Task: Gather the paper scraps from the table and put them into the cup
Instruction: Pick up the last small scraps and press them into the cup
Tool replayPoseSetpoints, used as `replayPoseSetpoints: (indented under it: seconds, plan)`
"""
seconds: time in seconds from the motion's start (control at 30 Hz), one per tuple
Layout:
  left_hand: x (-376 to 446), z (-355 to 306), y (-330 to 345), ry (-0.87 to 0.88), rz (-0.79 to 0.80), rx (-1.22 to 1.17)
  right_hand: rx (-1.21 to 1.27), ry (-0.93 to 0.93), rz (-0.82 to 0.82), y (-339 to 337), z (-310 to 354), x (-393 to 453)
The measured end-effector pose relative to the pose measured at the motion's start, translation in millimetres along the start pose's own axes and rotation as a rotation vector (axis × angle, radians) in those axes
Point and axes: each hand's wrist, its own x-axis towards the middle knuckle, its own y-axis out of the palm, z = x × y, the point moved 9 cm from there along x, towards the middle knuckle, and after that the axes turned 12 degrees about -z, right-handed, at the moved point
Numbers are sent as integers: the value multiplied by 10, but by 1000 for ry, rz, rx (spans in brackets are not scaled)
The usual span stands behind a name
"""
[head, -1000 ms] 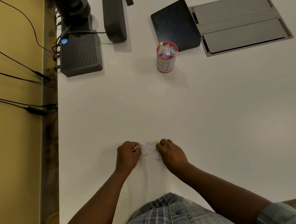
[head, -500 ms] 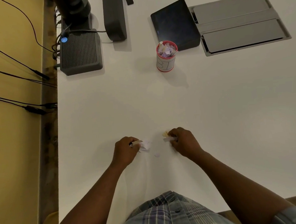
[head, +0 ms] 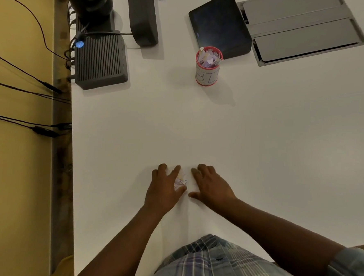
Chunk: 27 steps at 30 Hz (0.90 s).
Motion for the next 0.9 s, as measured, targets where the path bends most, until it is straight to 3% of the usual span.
replayPoseSetpoints:
  seconds: [0.13, 0.27, 0.43, 0.57, 0.63, 0.7, 0.8, 0.9]
  plan:
    - [-121, -139, 8, 12, -67, -77, -73, -194, -101, 7, 259, -172]
    - [-293, -295, 53, 273, -135, 15, -119, -358, -258, -71, 428, -356]
    - [-202, -266, -13, 187, -161, -57, -135, -349, -312, -148, 441, -344]
    - [-89, -184, -57, 87, -161, -180, -107, -335, -250, -159, 404, -272]
    - [7, -71, -118, -57, -185, -309, -57, -247, -210, -137, 290, -179]
    - [89, 93, -184, -226, -219, -440, 94, -14, -190, -154, 26, -56]
    - [142, 369, -171, -484, -153, -648, 436, 407, -356, -402, -491, 23]
    - [158, 510, -150, -665, -80, -962, 662, 651, -352, -493, -859, 40]
